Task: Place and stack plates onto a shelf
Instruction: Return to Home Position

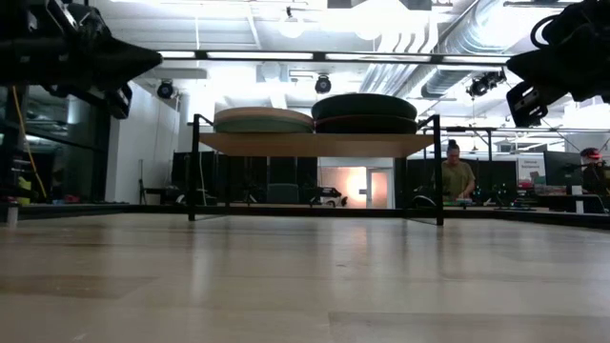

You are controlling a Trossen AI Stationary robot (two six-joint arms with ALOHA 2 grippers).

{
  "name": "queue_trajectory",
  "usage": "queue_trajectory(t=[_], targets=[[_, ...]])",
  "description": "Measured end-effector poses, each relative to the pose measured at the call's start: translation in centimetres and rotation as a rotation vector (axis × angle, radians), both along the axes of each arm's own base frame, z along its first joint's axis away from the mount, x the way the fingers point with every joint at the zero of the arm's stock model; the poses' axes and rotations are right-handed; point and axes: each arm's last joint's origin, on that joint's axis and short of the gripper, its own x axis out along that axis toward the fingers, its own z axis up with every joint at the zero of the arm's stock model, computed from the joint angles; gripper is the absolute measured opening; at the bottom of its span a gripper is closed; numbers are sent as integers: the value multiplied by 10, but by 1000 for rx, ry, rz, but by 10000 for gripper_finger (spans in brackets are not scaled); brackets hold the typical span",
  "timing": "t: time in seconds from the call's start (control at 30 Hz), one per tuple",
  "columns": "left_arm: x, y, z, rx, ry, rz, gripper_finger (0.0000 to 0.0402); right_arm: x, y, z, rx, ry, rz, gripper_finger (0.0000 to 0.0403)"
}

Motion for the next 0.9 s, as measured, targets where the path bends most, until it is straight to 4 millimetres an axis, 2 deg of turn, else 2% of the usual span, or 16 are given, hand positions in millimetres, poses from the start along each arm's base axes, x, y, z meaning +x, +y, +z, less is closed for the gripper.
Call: queue_trajectory(t=[0.3, 0.9], targets=[[-8, 0, 0, 0, -17, 0, 0, 0, 0, -1, -2, 7, 0, 0], [-7, 0, -4, 0, 27, 2, 0, 0, 0, -1, -1, 6, 0, 0]])
